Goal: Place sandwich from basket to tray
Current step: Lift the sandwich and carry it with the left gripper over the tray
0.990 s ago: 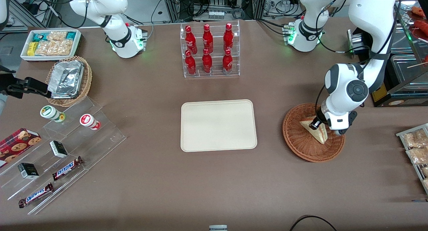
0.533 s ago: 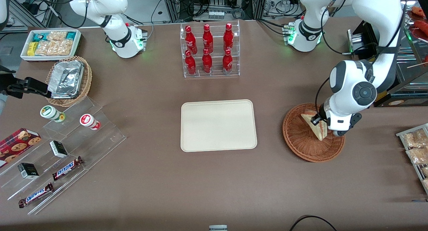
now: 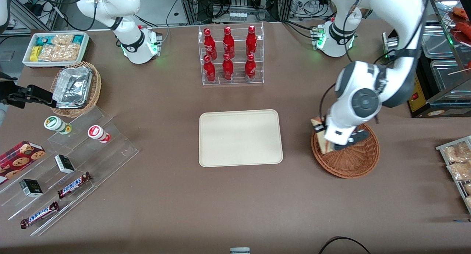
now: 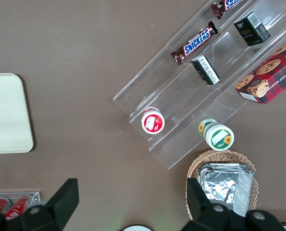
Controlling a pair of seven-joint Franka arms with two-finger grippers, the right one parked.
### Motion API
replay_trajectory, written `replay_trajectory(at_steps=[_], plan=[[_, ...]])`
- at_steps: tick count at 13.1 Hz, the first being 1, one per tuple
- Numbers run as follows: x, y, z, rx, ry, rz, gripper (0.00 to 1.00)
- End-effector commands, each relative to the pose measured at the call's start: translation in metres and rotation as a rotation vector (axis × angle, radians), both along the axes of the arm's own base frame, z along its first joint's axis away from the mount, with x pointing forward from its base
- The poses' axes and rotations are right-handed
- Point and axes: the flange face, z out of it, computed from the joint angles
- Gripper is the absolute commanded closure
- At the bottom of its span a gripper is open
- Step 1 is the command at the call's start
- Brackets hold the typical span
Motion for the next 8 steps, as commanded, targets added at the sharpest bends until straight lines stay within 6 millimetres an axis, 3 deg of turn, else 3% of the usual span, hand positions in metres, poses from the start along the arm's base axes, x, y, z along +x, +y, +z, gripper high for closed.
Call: replay_trajectory(at_steps=[1, 6, 8], plan=[[0.004, -0.061, -0.004, -0.017, -0.007, -0.066, 1.0], [-0.008, -0.176, -0.028, -0.059, -0.055, -0.157, 1.0], [-0.027, -0.22, -0.046, -0.074, -0.094, -0.142, 1.0]])
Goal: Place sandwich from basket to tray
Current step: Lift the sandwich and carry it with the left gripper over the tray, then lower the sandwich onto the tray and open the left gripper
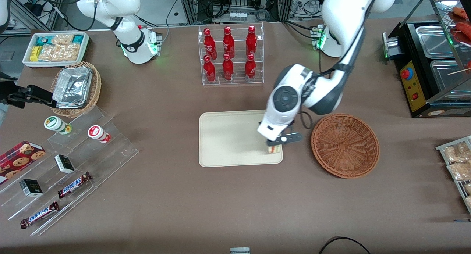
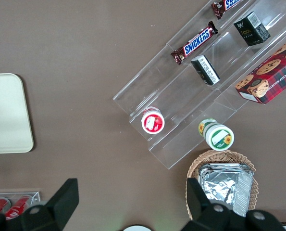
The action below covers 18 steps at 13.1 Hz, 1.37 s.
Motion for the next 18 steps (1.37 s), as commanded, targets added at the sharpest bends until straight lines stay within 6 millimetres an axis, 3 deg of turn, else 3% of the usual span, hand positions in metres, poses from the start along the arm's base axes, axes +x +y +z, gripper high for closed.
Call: replay_trajectory(at_steps=[1, 6, 11, 13, 14, 15, 18], plan=[[-0.016, -0.054, -0.023, -0.02, -0.039, 0.036, 1.0], [-0.026, -0.109, -0.046, -0.04, -0.066, 0.106, 1.0], [-0.025, -0.118, -0.071, -0.015, -0.059, 0.171, 1.0], [-0.024, -0.118, -0.071, -0.017, -0.059, 0.174, 1.0], [-0.023, -0.118, -0.07, -0.019, -0.059, 0.178, 0.87], [-0.022, -0.118, -0.067, -0.022, -0.059, 0.186, 0.01], [-0.012, -0.118, -0.039, -0.03, -0.072, 0.187, 0.0]])
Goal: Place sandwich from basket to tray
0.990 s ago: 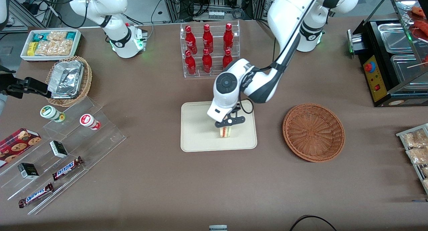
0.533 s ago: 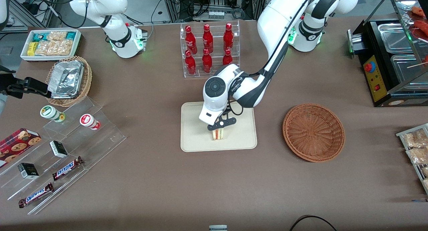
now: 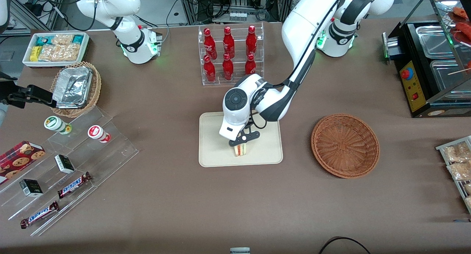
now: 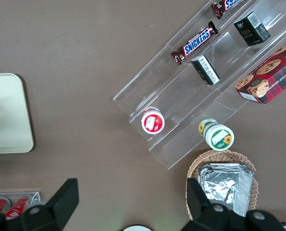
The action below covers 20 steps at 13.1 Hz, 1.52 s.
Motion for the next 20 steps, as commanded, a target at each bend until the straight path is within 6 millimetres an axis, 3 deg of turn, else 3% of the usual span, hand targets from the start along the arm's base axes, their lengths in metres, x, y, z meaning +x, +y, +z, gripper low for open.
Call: replay_trajectory(at_steps=[1, 3, 5, 7, 8, 11, 13, 16, 18, 20], plan=[[0.012, -0.004, 0.036, 0.001, -0.008, 0.025, 0.0], [0.015, -0.004, 0.061, 0.005, -0.01, 0.016, 0.0], [0.034, 0.026, 0.099, 0.003, -0.004, 0.018, 0.0], [0.032, 0.044, 0.142, 0.022, -0.002, -0.09, 0.0], [0.038, 0.066, 0.153, 0.05, 0.007, -0.072, 0.0], [0.052, 0.137, 0.172, 0.111, 0.018, -0.021, 0.0], [0.061, 0.191, 0.179, 0.116, 0.03, -0.085, 0.0], [0.067, 0.253, 0.192, 0.106, 0.028, -0.132, 0.0], [0.071, 0.285, 0.206, 0.063, 0.03, -0.147, 0.0], [0.069, 0.3, 0.222, 0.048, 0.017, -0.152, 0.0]])
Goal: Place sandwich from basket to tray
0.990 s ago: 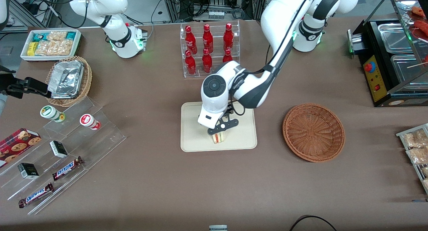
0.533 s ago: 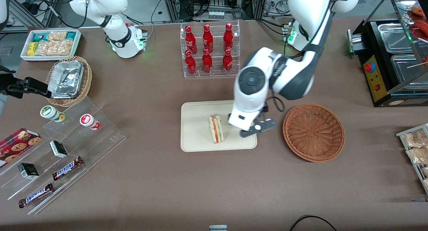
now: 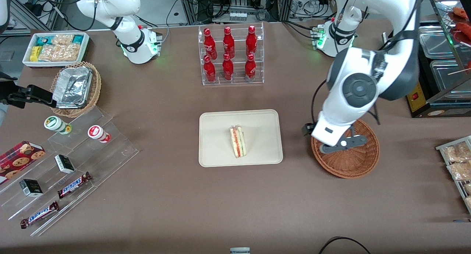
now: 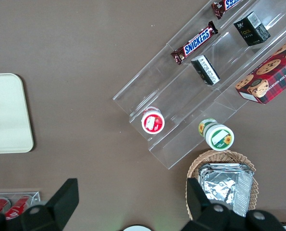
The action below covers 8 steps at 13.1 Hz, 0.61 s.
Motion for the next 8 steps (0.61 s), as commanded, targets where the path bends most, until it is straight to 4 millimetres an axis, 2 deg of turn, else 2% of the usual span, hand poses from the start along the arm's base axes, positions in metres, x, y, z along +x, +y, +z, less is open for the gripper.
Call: replay_trajectory(at_steps=[1, 4, 5, 8], plan=[[-0.01, 0.05, 0.029, -0.07, 0.008, -0.045, 0.0], [-0.027, 0.088, 0.062, -0.113, 0.069, -0.168, 0.0], [-0.034, 0.095, 0.074, -0.118, 0.076, -0.209, 0.0], [-0.05, 0.138, 0.108, -0.138, 0.074, -0.299, 0.0]])
